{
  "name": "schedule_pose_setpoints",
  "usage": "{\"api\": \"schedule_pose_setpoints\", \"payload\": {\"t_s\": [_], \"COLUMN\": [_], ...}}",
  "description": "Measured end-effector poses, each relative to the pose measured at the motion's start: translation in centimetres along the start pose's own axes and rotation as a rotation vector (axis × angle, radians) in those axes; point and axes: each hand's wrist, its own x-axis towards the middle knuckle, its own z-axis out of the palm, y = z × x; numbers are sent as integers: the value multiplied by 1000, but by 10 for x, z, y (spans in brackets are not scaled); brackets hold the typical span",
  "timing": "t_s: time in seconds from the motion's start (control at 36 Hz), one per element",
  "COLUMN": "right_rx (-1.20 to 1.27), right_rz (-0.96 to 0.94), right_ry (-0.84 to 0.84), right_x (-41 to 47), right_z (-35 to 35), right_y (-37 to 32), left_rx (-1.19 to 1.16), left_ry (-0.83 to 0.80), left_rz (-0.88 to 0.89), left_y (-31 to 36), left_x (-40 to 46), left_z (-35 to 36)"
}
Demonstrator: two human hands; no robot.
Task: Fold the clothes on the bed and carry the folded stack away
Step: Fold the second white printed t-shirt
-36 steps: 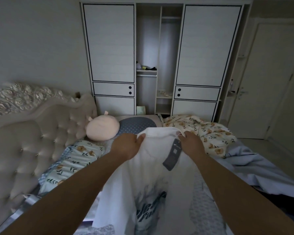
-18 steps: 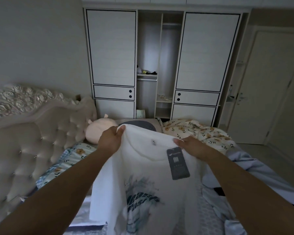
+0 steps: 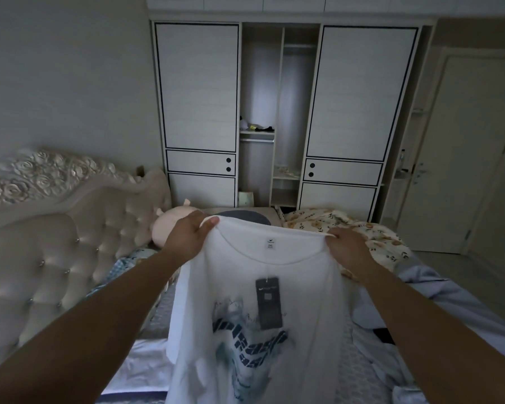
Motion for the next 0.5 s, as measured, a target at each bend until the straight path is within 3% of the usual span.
{"api": "schedule_pose_setpoints", "payload": {"t_s": [0.14,0.19,0.33,0.42,0.5], "right_rx": [353,401,377,289,-2], "right_rz": [65,59,-42,-157,-363], "right_ry": [-136,-151,-371,-309,-65], "right_x": [0,-3,-14,-13,-12], "right_z": [-9,-15,-31,-33,-29], "right_y": [-18,-21,-25,-29,-24], "left_rx": [-19,-51,-77,-54,77], "left_ry": [100,144,178,161,89], "left_rz": [-9,-63,-97,-148,-216], "left_y": [-3,-6,-7,-10,-8], "left_x": [13,17,18,19,18], "left_z": [-7,-9,-14,-16,-19]}}
